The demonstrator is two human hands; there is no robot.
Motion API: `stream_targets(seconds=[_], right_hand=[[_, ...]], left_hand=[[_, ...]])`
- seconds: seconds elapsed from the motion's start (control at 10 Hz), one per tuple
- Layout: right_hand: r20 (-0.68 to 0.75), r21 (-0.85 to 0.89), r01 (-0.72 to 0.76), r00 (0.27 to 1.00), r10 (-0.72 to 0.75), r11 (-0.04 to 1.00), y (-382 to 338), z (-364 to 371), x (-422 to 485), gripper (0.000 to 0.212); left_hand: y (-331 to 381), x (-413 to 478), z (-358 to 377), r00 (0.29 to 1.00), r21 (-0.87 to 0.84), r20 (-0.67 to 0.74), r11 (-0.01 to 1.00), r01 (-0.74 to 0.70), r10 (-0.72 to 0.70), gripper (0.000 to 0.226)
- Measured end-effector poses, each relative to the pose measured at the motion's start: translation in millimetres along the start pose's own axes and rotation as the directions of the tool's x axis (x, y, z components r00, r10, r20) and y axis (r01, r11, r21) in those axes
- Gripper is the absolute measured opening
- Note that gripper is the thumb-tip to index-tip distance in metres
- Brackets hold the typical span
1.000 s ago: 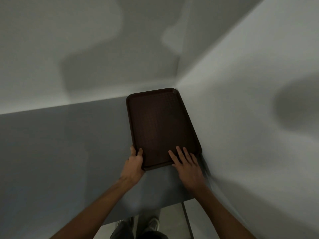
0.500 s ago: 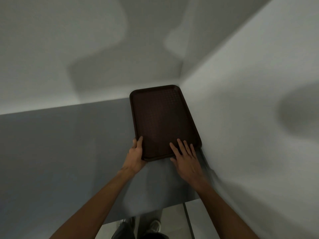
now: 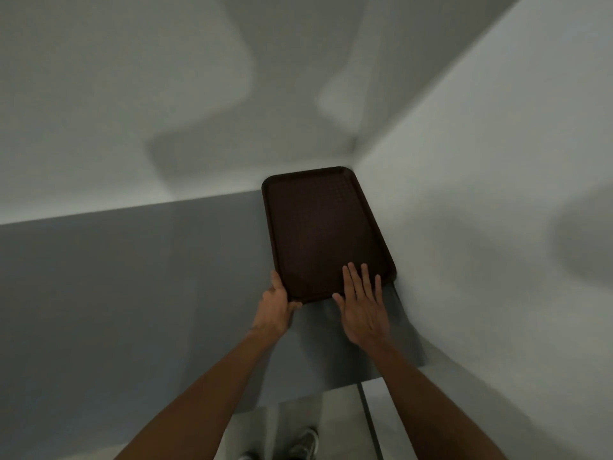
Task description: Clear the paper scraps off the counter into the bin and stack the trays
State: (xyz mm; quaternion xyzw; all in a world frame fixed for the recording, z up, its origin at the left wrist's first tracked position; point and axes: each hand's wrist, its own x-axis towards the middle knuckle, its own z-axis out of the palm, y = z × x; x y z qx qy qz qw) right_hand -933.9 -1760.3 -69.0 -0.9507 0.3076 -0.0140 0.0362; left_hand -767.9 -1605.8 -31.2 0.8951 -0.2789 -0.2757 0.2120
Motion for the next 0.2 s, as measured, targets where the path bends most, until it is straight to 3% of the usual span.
stream_targets(seconds=[0.1,0.2], right_hand=[[0.019,-0.007,-0.024,1.000,0.024,1.000,-2,-1,-2,0.072],[-0.030,0.000,-0.126,0.992,0.126,0.992,-11,-16,-7,0.076]], left_hand=[[-2,-6,-7,0.997,0.081,0.081,0.996,-0.027,0.020,0.109],[-6,-16,-24,0.993,0.227,0.067,0.967,-0.114,0.101,0.112]])
